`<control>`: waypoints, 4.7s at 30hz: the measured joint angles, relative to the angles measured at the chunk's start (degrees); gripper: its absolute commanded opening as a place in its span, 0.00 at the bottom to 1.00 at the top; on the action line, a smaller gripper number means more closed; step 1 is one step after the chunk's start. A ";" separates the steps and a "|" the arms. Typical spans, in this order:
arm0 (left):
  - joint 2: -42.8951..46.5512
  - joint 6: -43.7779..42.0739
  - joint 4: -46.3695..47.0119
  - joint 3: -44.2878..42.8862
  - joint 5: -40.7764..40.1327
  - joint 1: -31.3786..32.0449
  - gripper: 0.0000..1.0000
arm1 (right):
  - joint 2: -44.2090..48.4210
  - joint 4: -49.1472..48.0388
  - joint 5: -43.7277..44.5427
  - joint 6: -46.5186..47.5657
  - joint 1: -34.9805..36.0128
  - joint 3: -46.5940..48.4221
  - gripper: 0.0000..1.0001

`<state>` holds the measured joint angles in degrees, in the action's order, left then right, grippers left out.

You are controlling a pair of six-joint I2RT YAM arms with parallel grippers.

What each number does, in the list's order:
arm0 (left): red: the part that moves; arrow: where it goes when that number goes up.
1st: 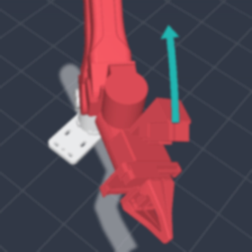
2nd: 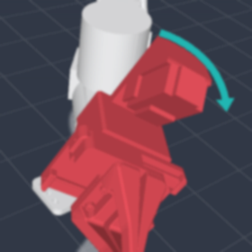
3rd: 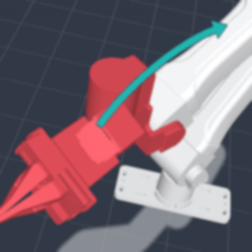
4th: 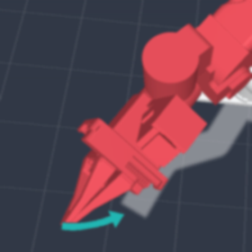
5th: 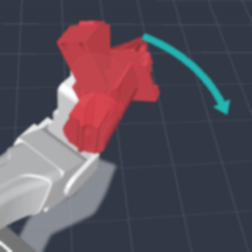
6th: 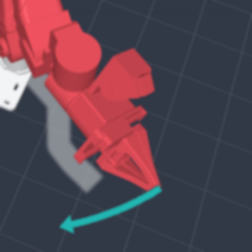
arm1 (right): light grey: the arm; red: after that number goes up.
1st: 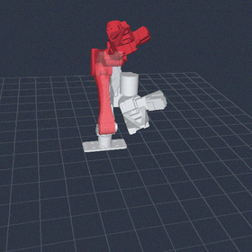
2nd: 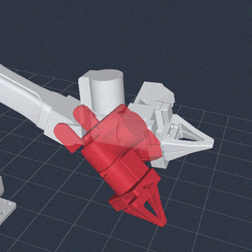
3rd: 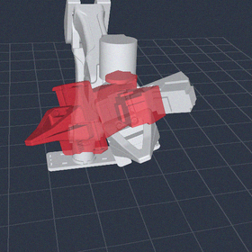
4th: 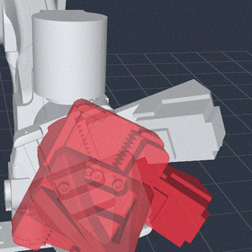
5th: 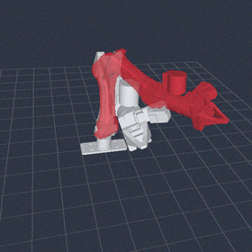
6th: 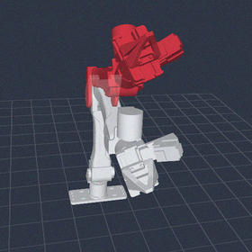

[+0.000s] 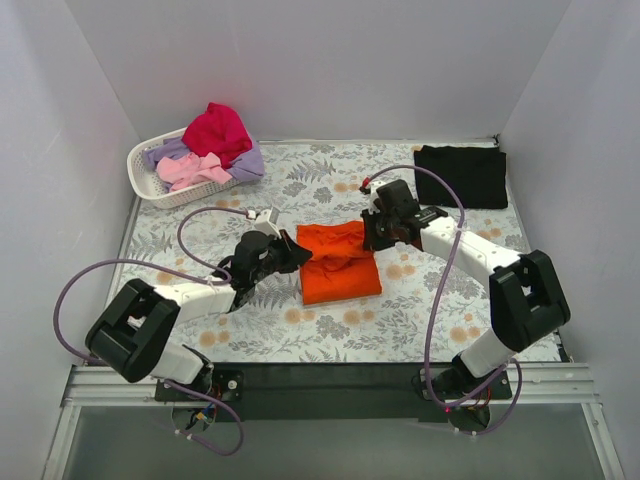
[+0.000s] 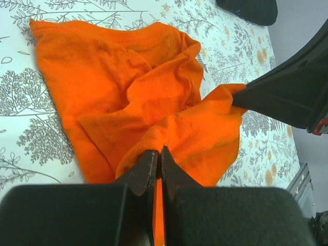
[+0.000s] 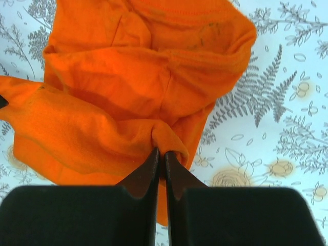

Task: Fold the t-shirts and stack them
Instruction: Fold the tshirt, then neatly place the folded tshirt to the corner

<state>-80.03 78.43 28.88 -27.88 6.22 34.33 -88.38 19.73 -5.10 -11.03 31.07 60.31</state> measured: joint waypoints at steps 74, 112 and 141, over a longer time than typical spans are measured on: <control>-16.63 -1.33 6.47 -6.38 -8.70 8.02 0.87 | -18.71 -9.68 -11.80 0.24 -8.33 16.59 0.68; -20.96 -8.83 3.45 -11.50 -18.38 7.93 0.80 | -18.71 -37.97 -40.48 -12.94 -16.92 -9.94 0.70; -17.16 -7.63 2.36 -9.86 -14.40 7.19 0.88 | -25.38 -42.10 -34.91 -17.07 -8.61 -5.70 0.01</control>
<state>-97.19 70.81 31.24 -37.74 -8.19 41.52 -113.75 -22.37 -40.01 -28.10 22.46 54.61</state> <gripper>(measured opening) 0.864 0.042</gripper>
